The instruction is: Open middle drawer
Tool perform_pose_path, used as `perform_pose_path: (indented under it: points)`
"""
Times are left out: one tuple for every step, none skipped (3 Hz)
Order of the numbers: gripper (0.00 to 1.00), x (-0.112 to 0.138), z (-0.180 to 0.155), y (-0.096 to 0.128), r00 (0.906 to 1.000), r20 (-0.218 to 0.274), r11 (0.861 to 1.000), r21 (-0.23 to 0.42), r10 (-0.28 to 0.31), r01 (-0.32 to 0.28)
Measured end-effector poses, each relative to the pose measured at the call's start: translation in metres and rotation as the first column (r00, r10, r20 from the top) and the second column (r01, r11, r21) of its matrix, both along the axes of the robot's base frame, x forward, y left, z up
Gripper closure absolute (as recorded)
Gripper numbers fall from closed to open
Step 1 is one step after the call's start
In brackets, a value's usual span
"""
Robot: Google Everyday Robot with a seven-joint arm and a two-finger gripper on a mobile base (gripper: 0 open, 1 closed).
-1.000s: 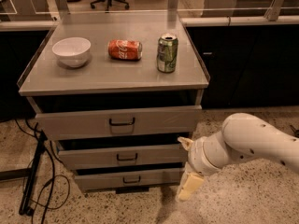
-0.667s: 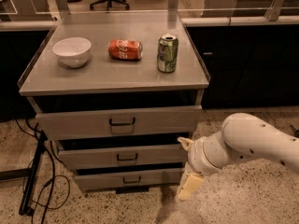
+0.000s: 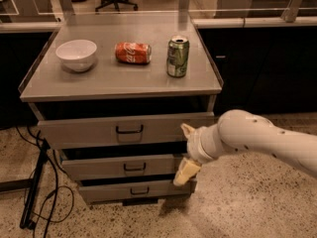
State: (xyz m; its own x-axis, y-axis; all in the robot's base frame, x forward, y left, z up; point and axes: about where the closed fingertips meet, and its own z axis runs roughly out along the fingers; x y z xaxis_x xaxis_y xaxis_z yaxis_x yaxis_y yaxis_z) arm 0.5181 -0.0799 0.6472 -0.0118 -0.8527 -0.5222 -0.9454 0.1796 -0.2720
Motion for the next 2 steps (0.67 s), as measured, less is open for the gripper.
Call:
perform_pose_path:
  points:
    - [0.0, 0.0492, 0.0046, -0.0015, 0.995, 0.095, 0.999, 0.017, -0.03, 0.028]
    - [0.0, 0.0491, 0.0046, -0.0016, 0.995, 0.095, 0.999, 0.017, -0.03, 0.028]
